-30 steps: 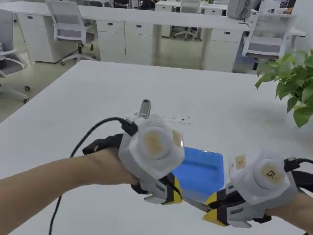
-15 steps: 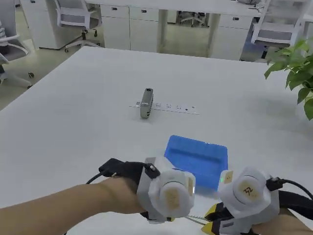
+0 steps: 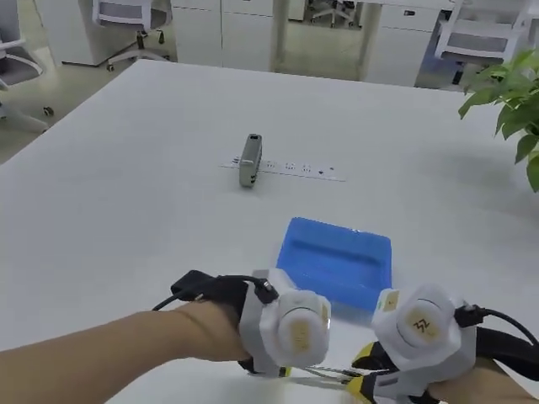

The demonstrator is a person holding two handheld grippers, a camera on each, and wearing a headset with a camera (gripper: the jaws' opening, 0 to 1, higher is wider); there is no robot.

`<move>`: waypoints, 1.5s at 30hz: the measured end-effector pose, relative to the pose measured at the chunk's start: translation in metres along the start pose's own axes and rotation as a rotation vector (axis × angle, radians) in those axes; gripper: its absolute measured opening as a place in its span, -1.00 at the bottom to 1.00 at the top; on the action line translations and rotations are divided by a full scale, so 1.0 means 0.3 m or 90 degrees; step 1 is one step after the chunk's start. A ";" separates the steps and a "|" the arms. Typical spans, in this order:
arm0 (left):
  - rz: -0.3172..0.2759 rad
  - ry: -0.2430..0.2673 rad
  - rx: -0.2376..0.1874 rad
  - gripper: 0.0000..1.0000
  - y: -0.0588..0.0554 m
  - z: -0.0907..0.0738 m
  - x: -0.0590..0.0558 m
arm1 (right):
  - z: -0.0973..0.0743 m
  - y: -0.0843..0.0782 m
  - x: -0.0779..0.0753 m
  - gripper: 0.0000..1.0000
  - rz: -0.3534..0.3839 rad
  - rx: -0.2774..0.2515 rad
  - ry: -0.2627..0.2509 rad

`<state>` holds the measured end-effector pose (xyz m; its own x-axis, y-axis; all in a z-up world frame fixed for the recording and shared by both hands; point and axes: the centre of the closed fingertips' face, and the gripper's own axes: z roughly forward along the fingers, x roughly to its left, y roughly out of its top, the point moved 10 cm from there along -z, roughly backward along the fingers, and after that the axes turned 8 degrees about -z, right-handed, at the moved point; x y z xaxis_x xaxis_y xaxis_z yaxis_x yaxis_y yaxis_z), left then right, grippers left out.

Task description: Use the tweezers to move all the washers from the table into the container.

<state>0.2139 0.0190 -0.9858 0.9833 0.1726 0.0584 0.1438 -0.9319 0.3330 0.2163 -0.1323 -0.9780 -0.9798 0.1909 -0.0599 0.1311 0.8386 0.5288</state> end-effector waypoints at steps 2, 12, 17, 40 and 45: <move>0.017 0.006 -0.012 -1.00 0.002 0.000 -0.005 | -0.046 0.009 0.011 -0.60 0.056 -0.042 -0.025; -0.088 0.010 -0.011 -0.61 -0.012 -0.019 -0.020 | -0.288 -0.011 0.103 -0.02 0.298 -0.196 -0.170; -0.180 0.039 -0.051 -0.44 -0.040 -0.057 -0.048 | -0.387 -0.056 0.162 0.16 0.351 -0.218 -0.220; -0.517 0.268 -0.295 0.62 -0.243 -0.488 -0.273 | -0.419 -0.078 0.249 0.98 0.339 -0.278 -0.305; -0.583 0.311 -0.335 0.98 -0.299 -0.537 -0.317 | -0.411 -0.099 0.267 0.98 0.351 -0.271 -0.312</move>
<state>0.0896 0.1377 -0.8695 0.3715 0.9243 -0.0876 0.6004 -0.1673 0.7820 0.1154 -0.2049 -0.8941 -0.6032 0.7976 -0.0084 0.4062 0.3163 0.8573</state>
